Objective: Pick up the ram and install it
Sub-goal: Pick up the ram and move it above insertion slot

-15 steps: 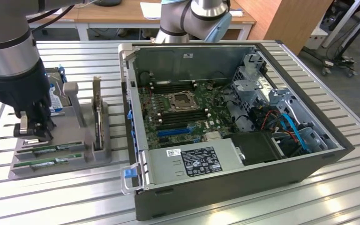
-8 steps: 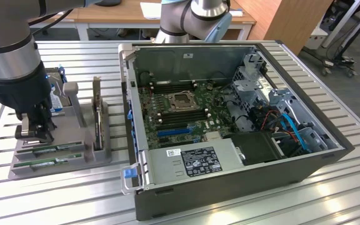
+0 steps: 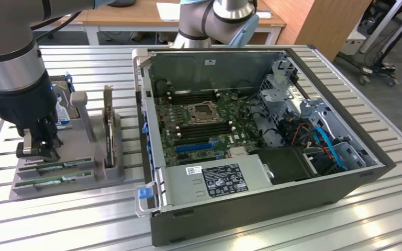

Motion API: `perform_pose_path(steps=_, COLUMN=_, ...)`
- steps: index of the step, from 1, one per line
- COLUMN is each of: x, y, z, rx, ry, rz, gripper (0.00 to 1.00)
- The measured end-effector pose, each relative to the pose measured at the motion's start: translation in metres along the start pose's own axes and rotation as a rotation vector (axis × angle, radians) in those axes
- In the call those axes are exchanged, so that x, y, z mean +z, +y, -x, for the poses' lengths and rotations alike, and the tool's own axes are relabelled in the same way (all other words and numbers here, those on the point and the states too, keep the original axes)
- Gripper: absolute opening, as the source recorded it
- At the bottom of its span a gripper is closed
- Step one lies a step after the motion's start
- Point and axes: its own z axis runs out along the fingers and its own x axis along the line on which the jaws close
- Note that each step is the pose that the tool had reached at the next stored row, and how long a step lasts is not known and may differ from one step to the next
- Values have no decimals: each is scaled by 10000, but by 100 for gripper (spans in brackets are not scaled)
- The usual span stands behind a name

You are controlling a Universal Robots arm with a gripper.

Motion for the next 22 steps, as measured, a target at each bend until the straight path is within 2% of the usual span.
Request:
perform_pose_path(steps=6, x=28, y=-1, z=-4, rx=1, ry=0, rz=0, gripper=36)
perform_pose_path(steps=17, x=211, y=-9, z=-19, rx=1, ry=0, rz=0, gripper=36)
perform_pose_path(steps=22, x=218, y=-11, z=-31, rx=-3, ry=0, rz=-1, gripper=36)
